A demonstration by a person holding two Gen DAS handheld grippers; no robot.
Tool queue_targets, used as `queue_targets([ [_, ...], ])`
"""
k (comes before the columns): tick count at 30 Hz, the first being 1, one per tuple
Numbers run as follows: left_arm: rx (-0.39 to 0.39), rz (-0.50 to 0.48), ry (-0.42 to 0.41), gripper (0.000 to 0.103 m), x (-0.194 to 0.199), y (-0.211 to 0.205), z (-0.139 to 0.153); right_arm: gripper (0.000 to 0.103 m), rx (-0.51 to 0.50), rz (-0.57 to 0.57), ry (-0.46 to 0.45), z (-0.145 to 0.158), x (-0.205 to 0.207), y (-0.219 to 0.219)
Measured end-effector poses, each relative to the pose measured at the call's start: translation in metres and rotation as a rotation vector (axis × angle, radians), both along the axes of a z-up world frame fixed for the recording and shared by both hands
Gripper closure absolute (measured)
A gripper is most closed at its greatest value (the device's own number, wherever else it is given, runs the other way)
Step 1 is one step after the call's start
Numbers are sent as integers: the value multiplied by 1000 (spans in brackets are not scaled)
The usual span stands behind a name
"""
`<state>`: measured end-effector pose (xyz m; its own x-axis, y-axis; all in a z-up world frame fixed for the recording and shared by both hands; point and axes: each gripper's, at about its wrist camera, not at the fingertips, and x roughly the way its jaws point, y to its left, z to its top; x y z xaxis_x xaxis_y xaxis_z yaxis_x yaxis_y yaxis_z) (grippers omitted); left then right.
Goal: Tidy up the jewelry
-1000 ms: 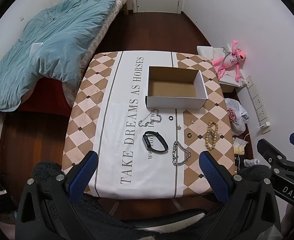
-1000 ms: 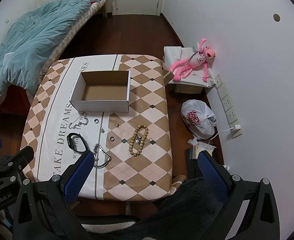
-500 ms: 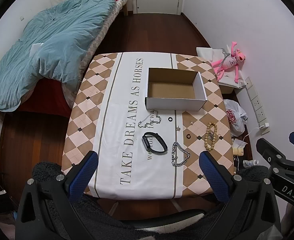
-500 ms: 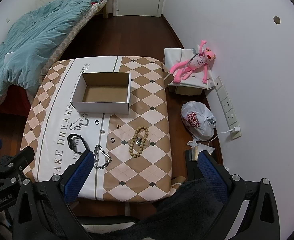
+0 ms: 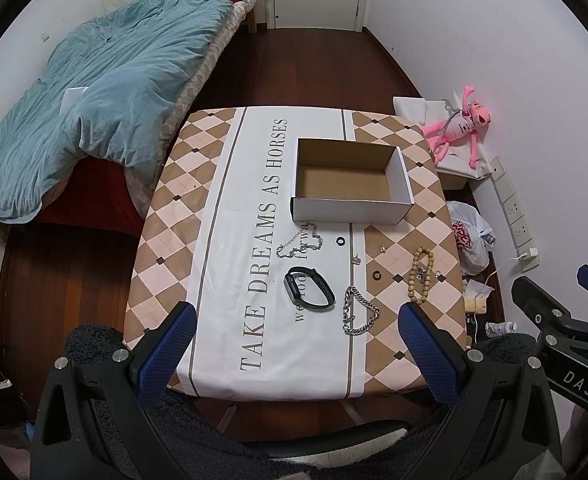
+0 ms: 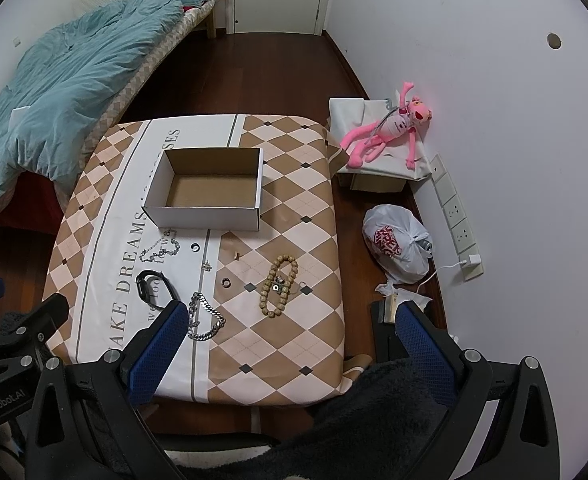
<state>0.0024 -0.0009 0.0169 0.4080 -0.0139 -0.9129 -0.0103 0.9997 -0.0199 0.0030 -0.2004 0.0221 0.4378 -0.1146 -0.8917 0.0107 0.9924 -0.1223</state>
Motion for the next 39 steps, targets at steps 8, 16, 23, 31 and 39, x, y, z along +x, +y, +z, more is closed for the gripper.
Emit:
queue_targets([
  [8, 0, 0, 0, 0, 0, 0, 0, 0, 2, 5, 0, 0, 2, 2],
  [16, 0, 0, -1, 0, 2, 2, 2, 0, 3, 4, -4, 2, 3, 4],
  [23, -2, 1, -2, 0, 2, 2, 2, 0, 5, 4, -6, 2, 3, 3],
  [31, 87, 31, -16, 0, 29, -2, -11, 0, 15, -53, -10, -8, 18, -9],
  [39, 157, 47, -7, 0, 72, 4, -68, 0, 28, -195, 103, -92, 67, -52],
])
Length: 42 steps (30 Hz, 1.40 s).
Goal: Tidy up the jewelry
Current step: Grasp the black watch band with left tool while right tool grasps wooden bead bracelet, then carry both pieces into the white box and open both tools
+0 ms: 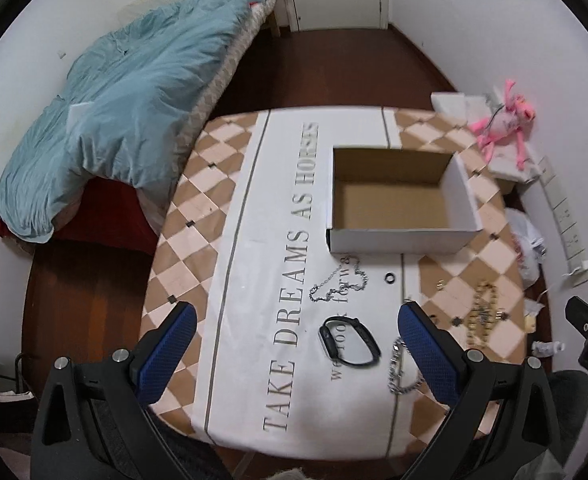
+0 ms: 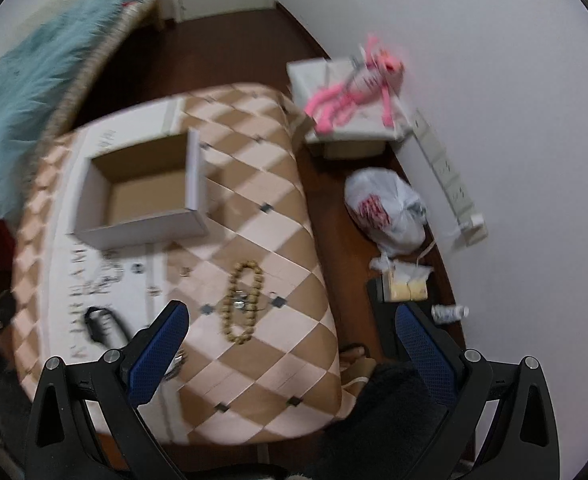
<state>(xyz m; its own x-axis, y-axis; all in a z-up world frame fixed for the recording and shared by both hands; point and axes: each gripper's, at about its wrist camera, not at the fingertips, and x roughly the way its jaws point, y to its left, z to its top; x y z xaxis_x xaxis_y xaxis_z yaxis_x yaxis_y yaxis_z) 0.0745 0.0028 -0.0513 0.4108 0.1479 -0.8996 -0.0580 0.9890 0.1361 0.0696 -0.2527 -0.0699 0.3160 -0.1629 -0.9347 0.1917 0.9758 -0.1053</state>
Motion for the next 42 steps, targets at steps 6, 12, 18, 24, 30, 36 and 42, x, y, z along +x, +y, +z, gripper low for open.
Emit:
queue_targets([
  [6, -5, 5, 118, 1, 9, 3, -58, 21, 74, -39, 149, -89, 20, -12],
  [12, -66, 33, 224, 2, 0, 13, -95, 33, 128, -59, 216, -137, 13, -8],
  [18, -108, 36, 268, 2, 1, 12, -117, 54, 134, -23, 206, -150, 10, -1],
  [24, -156, 20, 310, 46, 7, 4, -138, 59, 125, -8, 172, -148, 8, 5],
  [30, -155, -33, 284, 89, 6, 1, -146, 93, 104, 9, 158, -143, 8, 15],
  [36, -172, -44, 263, 93, -1, 8, -140, 94, 226, -22, 150, -136, 4, 6],
  [42, -212, -75, 232, 93, -14, 7, -103, 94, 330, 6, 93, -102, -3, 9],
])
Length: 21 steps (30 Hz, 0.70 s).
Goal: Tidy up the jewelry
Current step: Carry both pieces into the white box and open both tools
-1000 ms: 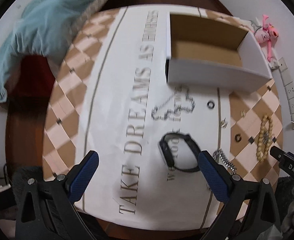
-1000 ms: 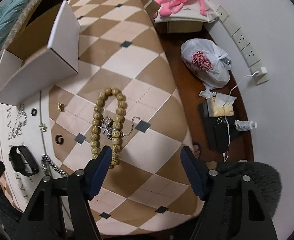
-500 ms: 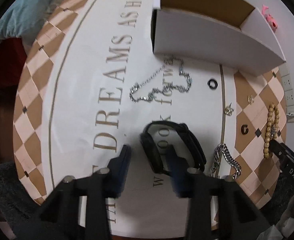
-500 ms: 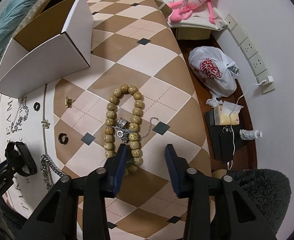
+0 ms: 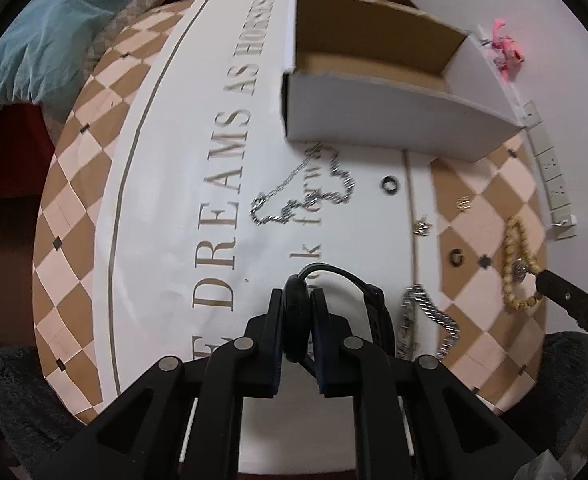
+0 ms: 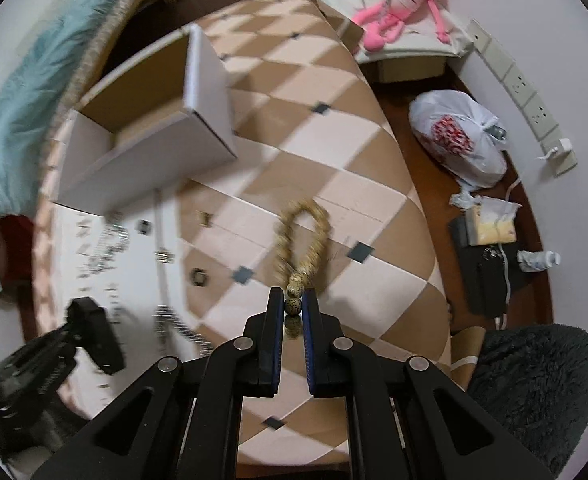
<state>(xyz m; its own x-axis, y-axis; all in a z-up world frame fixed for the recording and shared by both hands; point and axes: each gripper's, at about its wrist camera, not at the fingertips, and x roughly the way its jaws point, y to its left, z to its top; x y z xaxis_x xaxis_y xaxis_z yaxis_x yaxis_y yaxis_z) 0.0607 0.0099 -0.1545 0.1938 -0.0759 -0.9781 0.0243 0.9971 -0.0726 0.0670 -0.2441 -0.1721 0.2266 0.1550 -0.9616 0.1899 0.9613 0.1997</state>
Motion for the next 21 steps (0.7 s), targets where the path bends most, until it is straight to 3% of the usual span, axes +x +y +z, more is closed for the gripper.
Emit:
queue_targets([
  [6, -60, -23, -72, 93, 3, 3, 50, 94, 77, 41, -79, 49, 10, 9],
  [10, -131, -26, -98, 93, 36, -8, 69, 94, 121, 84, -153, 87, 26, 17],
  [14, -147, -37, -127, 93, 67, -16, 84, 94, 156, 136, -218, 119, 53, 31],
  [17, -136, -44, -134, 93, 99, -17, 87, 94, 134, 164, -239, 128, 82, 42],
  [21, -133, -37, -101, 93, 135, -15, 78, 94, 144, 168, -193, 112, 125, 51],
])
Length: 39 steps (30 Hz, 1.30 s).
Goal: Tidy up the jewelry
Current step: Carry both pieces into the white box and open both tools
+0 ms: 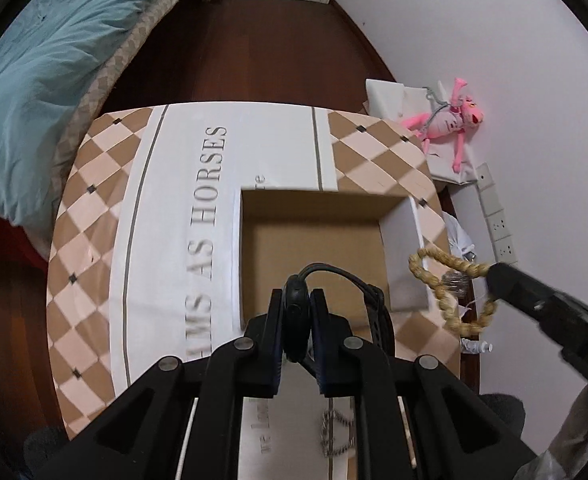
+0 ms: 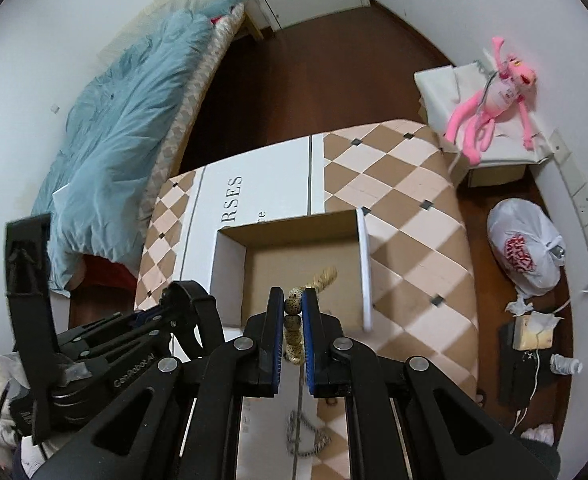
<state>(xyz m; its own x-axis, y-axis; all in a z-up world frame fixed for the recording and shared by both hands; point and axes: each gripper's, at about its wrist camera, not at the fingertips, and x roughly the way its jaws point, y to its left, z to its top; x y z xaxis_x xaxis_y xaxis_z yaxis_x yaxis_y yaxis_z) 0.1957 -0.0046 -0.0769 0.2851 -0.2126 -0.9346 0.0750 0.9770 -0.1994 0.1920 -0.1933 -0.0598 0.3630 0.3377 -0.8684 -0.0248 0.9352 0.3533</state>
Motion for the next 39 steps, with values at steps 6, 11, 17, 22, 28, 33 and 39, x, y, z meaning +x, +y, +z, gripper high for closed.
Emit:
queue_targets([
  [6, 10, 21, 56, 92, 35, -1, -19, 94, -7, 16, 58, -32, 41, 6],
  [11, 20, 41, 121, 89, 53, -4, -34, 93, 26, 55, 113, -56, 63, 7],
  [17, 45, 65, 68, 9, 51, 0, -21, 56, -27, 22, 121, -64, 55, -9],
  [22, 130, 95, 17, 9, 40, 7, -15, 37, -183, 11, 89, -64, 41, -14],
  [28, 251, 87, -68, 6, 18, 13, -26, 7, -334, 36, 87, -81, 23, -5],
  [33, 269, 98, -60, 5, 7, 20, -36, 4, -369, 25, 71, -85, 13, 1],
  [39, 269, 108, -83, 5, -4, 23, -33, 4, -379, 12, 58, -82, 6, 8],
])
